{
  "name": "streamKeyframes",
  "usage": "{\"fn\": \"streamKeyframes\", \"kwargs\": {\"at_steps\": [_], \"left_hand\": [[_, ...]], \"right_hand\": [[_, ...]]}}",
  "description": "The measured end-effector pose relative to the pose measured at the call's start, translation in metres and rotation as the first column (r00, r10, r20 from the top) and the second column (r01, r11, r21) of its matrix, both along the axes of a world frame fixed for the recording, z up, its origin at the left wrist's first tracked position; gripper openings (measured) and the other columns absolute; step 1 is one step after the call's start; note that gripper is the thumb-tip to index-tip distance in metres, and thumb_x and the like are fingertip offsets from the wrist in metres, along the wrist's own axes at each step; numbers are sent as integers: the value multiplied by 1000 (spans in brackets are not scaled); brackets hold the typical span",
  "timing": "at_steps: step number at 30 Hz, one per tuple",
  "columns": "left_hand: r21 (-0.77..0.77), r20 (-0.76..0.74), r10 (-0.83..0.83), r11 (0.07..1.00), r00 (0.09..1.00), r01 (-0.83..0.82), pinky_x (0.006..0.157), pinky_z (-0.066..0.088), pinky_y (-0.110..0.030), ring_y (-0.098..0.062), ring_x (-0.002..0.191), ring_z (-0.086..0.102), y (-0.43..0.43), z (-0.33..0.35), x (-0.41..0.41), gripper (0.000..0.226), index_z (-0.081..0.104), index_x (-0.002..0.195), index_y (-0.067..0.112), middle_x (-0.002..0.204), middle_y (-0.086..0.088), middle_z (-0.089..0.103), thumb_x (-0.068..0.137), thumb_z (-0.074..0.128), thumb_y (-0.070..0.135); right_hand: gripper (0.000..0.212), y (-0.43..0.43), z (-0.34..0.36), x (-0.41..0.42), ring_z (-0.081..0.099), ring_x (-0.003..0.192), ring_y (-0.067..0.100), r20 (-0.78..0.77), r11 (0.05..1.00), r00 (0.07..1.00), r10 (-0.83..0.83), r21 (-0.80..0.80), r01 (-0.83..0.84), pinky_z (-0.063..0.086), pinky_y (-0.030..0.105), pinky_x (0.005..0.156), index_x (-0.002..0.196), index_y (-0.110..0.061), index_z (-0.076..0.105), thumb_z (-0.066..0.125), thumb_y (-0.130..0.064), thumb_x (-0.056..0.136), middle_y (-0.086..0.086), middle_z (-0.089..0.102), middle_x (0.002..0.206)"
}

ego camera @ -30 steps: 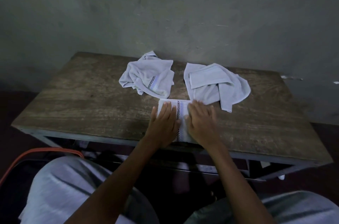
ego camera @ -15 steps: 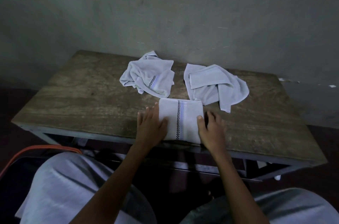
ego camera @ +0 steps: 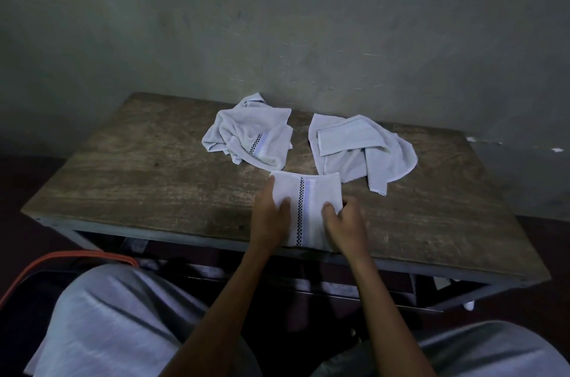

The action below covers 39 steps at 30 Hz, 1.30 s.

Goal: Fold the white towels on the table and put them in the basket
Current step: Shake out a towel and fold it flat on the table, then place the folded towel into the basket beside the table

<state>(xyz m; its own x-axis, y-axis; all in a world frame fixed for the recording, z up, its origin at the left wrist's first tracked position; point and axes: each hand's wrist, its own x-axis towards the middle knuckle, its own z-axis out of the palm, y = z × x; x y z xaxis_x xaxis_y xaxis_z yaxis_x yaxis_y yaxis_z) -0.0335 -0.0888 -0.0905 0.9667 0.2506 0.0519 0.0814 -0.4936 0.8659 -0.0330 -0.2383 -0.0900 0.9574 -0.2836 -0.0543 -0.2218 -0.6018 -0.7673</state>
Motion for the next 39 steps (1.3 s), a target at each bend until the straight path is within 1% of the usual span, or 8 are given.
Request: {"fn": "streamKeyframes", "kwargs": {"at_steps": [2, 6, 11, 17, 20, 25, 30, 39], "left_hand": [[-47, 44, 11, 999, 999, -9, 105, 25, -24, -26, 134, 37, 2, -1, -2, 56, 33, 142, 4, 146, -13, 39, 91, 56, 13], [-184, 103, 89, 981, 991, -69, 96, 30, -17, -15, 123, 45, 5, 5, -9, 59, 41, 139, 6, 139, -9, 48, 85, 54, 29], [-303, 136, 211, 939, 968, -163, 77, 33, 5, -8, 110, 49, 23, 23, -23, 45, 47, 134, 4, 129, -9, 56, 90, 58, 8], [-356, 194, 372, 889, 908, -288, 96, 42, -26, -21, 117, 55, 79, 55, -66, 41, 53, 130, 3, 127, -11, 59, 91, 58, 11], [-379, 223, 466, 851, 856, -365, 93, 44, -23, -18, 113, 57, 112, 72, -95, 40, 54, 130, 6, 125, -7, 61, 90, 58, 13], [-362, 243, 622, 770, 744, -525, 101, 45, -38, -16, 114, 57, 165, 88, -147, 42, 55, 129, 14, 124, -3, 61, 89, 57, 24], [-343, 300, 750, 661, 589, -667, 98, 45, -37, -18, 112, 57, 203, 101, -200, 36, 58, 125, 11, 120, -4, 62, 89, 57, 13], [-328, 179, 895, 445, 408, -833, 99, 45, -39, -14, 114, 55, 267, 71, -264, 40, 54, 129, 15, 124, -1, 60, 89, 57, 21]], "right_hand": [[30, 3, 5, -4, 59, 95, 27, 48, 992, 999, 0, 125, -6, 48, 40, 83, 110, -11, 49, 54, -33, 88, 5, 63, 100], [29, 6, 16, -8, 59, 97, 20, 137, 953, 990, -27, 303, -16, 45, 32, 80, 121, -13, 45, 51, -23, 94, 0, 60, 104], [35, 23, 37, -15, 55, 104, 14, 239, 929, 971, -15, 362, -75, 41, 26, 85, 130, -14, 45, 49, -17, 95, -1, 56, 114], [34, 81, 64, -30, 53, 113, 14, 375, 892, 913, 164, 338, -299, 44, 32, 97, 128, -19, 50, 47, -11, 95, -3, 56, 124], [36, 120, 81, -42, 50, 112, 8, 400, 848, 878, 263, 337, -408, 40, 26, 97, 130, -17, 49, 46, -9, 95, -4, 54, 125], [36, 184, 102, -65, 50, 116, 11, 421, 739, 797, 433, 341, -581, 37, 25, 98, 130, -14, 50, 45, -8, 95, -2, 54, 125], [35, 244, 112, -90, 53, 108, 13, 414, 627, 711, 568, 343, -700, 40, 27, 91, 128, -15, 52, 45, -9, 93, 1, 57, 124], [33, 342, 75, -126, 55, 108, 17, 300, 478, 599, 742, 390, -787, 42, 28, 89, 126, -16, 52, 46, -14, 94, 2, 59, 121]]}}
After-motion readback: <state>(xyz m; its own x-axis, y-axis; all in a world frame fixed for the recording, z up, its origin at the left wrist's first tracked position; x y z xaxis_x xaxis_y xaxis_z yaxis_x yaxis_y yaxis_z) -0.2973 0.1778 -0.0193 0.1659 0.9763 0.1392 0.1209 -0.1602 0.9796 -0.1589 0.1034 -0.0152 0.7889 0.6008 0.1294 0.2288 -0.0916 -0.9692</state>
